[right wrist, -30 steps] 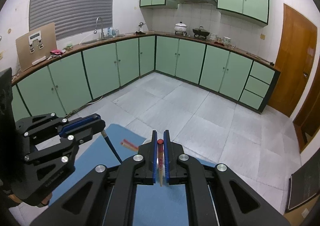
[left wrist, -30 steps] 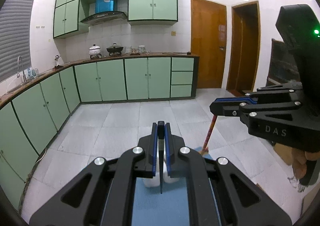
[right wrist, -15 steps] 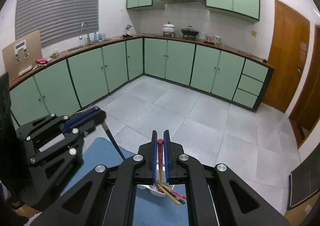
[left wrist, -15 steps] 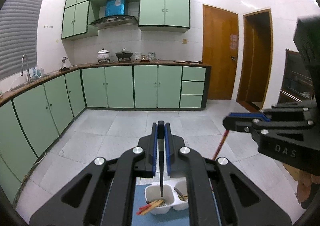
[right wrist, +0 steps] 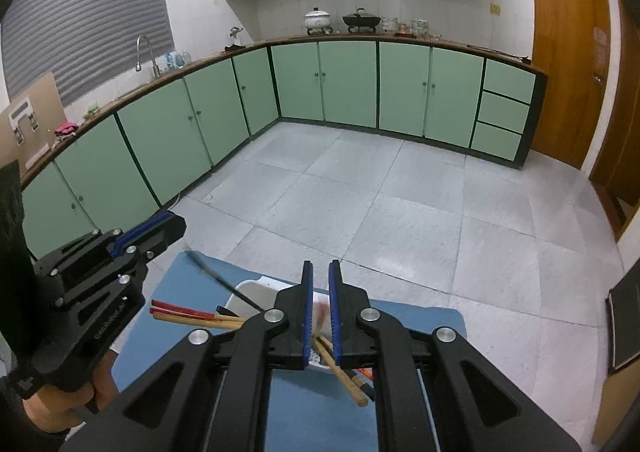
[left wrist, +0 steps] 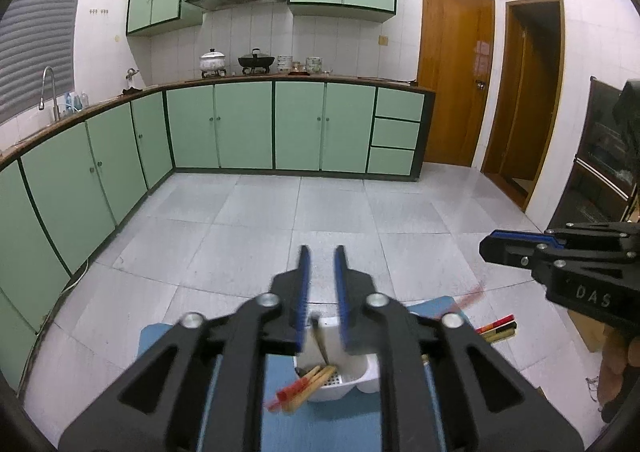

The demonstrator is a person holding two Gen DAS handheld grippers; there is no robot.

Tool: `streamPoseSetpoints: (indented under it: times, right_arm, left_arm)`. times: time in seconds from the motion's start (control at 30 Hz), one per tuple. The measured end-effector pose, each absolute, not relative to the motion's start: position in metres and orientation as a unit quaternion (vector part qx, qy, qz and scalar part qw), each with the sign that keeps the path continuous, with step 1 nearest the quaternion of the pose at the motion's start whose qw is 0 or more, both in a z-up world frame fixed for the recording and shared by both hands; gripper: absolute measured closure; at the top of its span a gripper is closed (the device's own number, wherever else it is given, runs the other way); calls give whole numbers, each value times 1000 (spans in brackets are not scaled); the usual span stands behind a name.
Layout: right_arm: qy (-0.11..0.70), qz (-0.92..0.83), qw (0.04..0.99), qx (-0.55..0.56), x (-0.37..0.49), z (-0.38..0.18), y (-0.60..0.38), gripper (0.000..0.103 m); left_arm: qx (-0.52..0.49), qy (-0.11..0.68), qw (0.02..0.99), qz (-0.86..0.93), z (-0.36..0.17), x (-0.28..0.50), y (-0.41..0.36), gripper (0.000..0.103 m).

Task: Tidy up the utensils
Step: 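Open both tools and withdraw them from the holder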

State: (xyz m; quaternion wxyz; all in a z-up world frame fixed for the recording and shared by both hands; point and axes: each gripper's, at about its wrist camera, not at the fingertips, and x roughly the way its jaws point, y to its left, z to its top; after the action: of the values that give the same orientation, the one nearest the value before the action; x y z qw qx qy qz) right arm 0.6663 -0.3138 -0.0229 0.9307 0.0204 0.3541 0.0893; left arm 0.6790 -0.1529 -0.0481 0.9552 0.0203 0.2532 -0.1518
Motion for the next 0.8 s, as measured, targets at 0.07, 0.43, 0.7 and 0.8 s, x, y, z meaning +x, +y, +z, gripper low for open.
streamPoseSetpoints:
  times: [0.07,0.43,0.7,0.8]
  right_arm:
    - [352,89,931,25,661,-19,-316,93]
    - [326,84,941,30,625,1,-323,91]
    - [301,87,949,42,574,-7,-319,80]
    - [292,88,950,62,544,-18,-318,69]
  left_arm:
    - [22,246,957,-149,-42,674,-149,74]
    - [15,251,958,-138,-26,647,-131,66]
    - [7,274,953,-129,-37,597,-105,52]
    - [8,280,952,-121,-41,571,-94,39]
